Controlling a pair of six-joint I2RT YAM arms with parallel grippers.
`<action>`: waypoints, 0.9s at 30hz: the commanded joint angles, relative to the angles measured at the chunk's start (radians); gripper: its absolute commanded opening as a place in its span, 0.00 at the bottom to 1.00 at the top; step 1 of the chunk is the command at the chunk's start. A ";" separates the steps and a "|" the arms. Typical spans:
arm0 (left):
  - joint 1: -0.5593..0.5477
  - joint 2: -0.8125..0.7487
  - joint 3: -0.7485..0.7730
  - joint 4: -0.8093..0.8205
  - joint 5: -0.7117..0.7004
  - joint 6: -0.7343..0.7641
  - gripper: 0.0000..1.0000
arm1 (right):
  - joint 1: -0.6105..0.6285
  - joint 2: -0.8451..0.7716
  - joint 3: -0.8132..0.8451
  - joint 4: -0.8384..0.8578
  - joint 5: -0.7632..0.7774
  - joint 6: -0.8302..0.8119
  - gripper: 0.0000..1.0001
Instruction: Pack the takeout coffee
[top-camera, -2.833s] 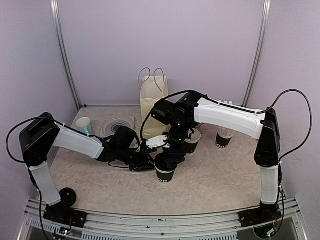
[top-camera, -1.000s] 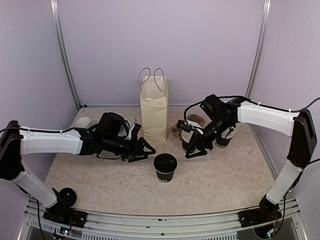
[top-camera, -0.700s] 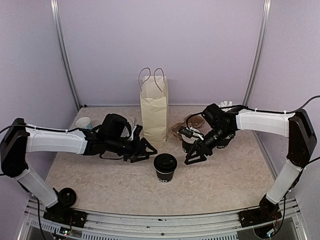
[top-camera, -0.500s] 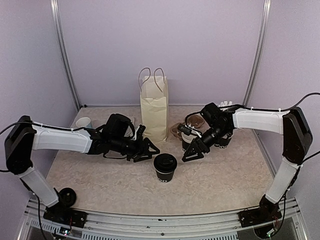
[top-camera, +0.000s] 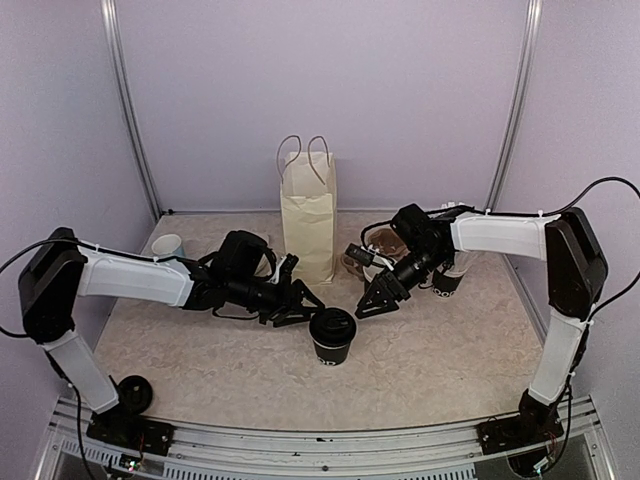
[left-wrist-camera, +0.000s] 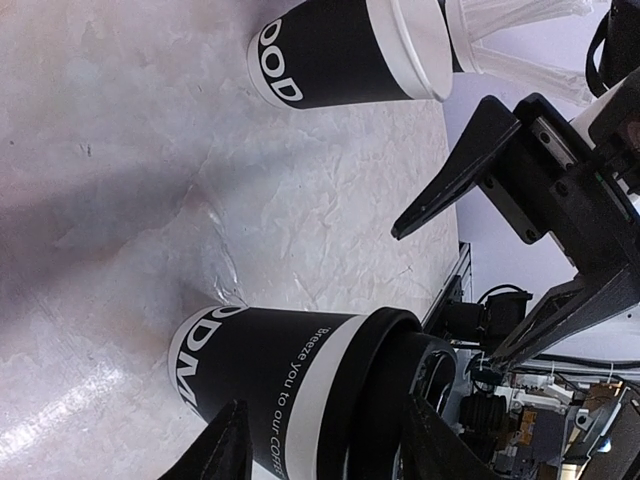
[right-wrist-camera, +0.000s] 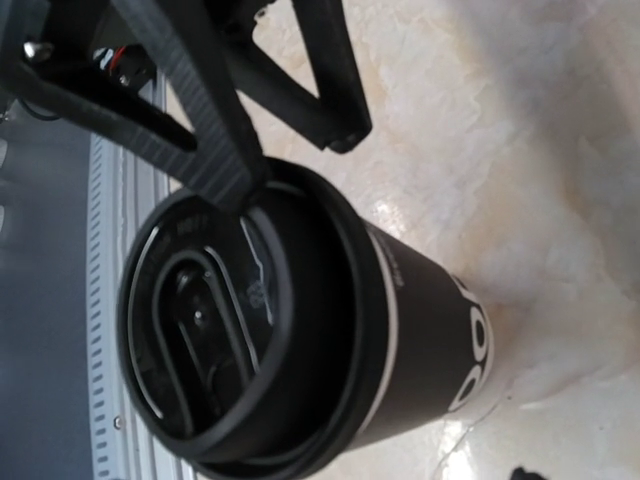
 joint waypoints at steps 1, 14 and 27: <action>-0.002 0.007 0.020 -0.004 0.009 0.022 0.52 | 0.014 0.015 0.024 -0.032 -0.038 -0.025 0.81; -0.032 -0.088 -0.033 0.016 -0.035 0.046 0.58 | 0.042 0.019 0.006 -0.030 -0.032 -0.024 0.83; -0.042 -0.034 -0.075 0.044 -0.006 0.071 0.43 | 0.060 0.044 0.000 -0.029 0.050 -0.012 0.78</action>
